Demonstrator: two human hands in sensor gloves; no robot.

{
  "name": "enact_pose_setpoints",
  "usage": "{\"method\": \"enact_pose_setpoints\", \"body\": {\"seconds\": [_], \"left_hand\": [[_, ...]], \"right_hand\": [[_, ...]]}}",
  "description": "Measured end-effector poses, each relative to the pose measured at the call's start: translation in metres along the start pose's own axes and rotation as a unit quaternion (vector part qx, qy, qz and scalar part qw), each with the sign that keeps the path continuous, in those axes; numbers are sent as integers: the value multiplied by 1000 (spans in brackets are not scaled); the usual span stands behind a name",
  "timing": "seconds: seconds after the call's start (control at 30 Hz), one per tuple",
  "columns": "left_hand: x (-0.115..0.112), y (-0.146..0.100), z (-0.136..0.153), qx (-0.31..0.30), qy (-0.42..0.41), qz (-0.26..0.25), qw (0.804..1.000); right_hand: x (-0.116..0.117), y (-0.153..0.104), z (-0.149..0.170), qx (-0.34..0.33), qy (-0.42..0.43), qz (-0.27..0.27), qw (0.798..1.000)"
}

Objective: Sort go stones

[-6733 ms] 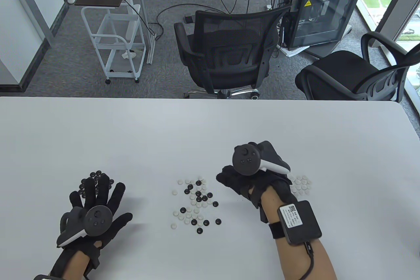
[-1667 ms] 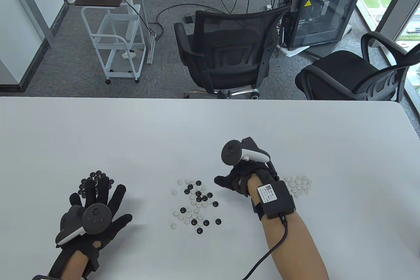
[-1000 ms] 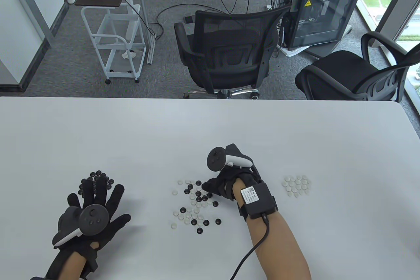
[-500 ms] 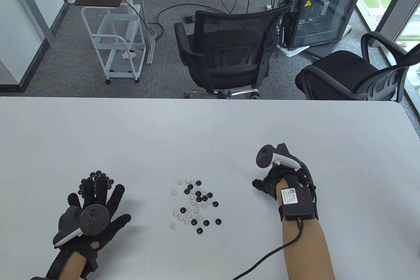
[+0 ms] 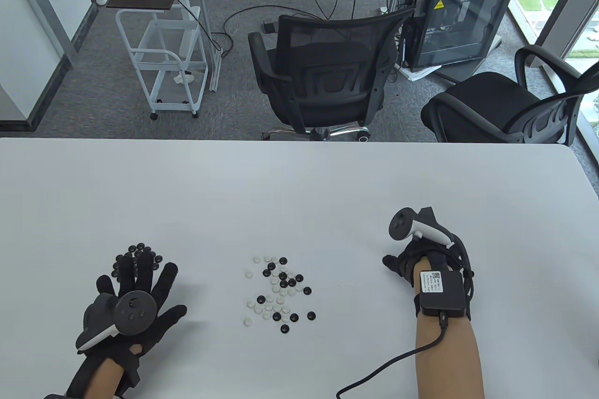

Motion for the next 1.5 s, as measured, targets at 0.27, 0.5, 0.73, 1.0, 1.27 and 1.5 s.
{"method": "enact_pose_setpoints", "body": {"seconds": [0.27,0.5,0.73,1.0,1.27,1.5], "left_hand": [[0,0,0,0,0,2,1000],[0,0,0,0,2,4,1000],[0,0,0,0,1,2,1000],[1,0,1,-1,-2,0,1000],[2,-1,3,2,-6,-2,1000],[2,-1,2,-1,-1,-1,1000]], "right_hand": [[-7,-15,-33,-63,-14,16,998],[2,-48,-107,-193,-59,9,979],[27,-72,-166,-282,-98,-12,954],[52,-77,-203,-314,-127,-21,941],[56,-72,-200,-302,-138,-41,942],[49,-61,-159,-248,-139,-49,958]]}}
Point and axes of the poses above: the tracker on the back of each hand, its own z axis roughly to the little-finger side, its own y axis roughly from the wrist to the fingertips, x = y × z, the point moved 2 cm from there along y, roughly from the wrist to the fingertips, and after that the axes turned 13 degrees about x, right-handed, at the moved point
